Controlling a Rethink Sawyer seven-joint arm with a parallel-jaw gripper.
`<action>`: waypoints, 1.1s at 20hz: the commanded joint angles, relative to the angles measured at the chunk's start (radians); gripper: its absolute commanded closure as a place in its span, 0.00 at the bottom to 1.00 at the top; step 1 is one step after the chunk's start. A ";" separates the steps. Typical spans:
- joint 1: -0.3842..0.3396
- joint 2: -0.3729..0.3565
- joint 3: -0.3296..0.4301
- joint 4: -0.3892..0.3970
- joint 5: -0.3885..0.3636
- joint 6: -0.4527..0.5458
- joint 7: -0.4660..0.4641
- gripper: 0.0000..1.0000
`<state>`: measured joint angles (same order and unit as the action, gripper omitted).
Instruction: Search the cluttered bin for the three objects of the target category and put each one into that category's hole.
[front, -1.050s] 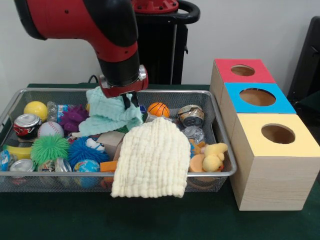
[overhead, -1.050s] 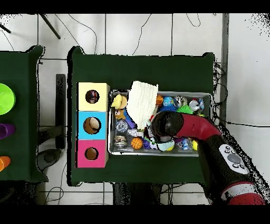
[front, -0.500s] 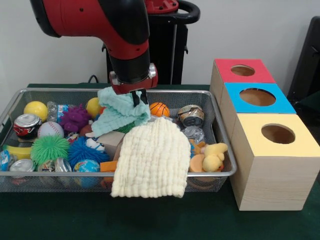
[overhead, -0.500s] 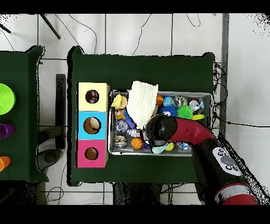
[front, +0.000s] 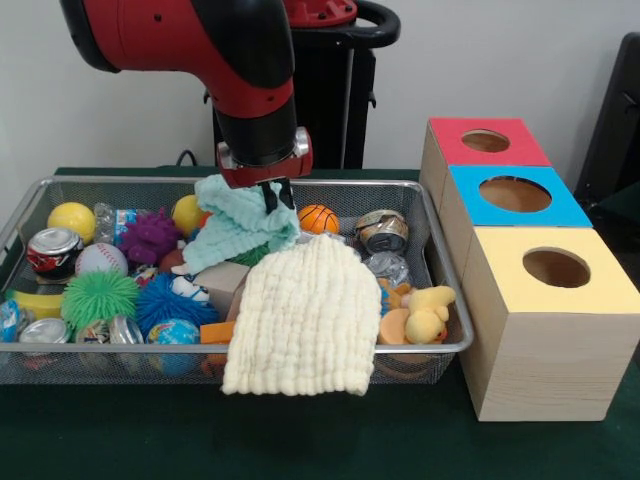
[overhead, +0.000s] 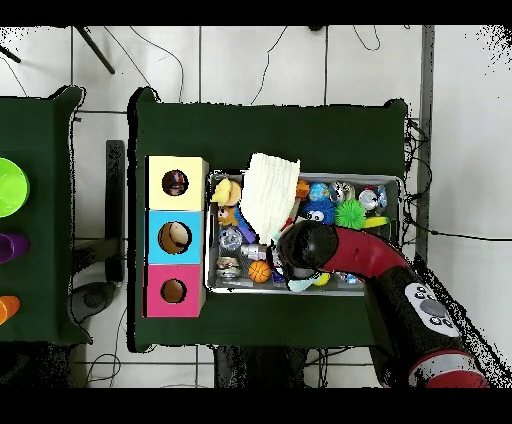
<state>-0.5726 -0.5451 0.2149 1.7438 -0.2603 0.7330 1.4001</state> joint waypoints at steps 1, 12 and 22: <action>-0.013 0.022 0.009 0.049 0.036 -0.069 0.151 1.00; -0.015 0.024 0.014 0.052 0.037 -0.079 0.141 0.00; -0.012 0.023 0.011 0.046 0.035 -0.075 0.140 0.00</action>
<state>-0.5726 -0.5452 0.2088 1.7645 -0.2549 0.7328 1.4001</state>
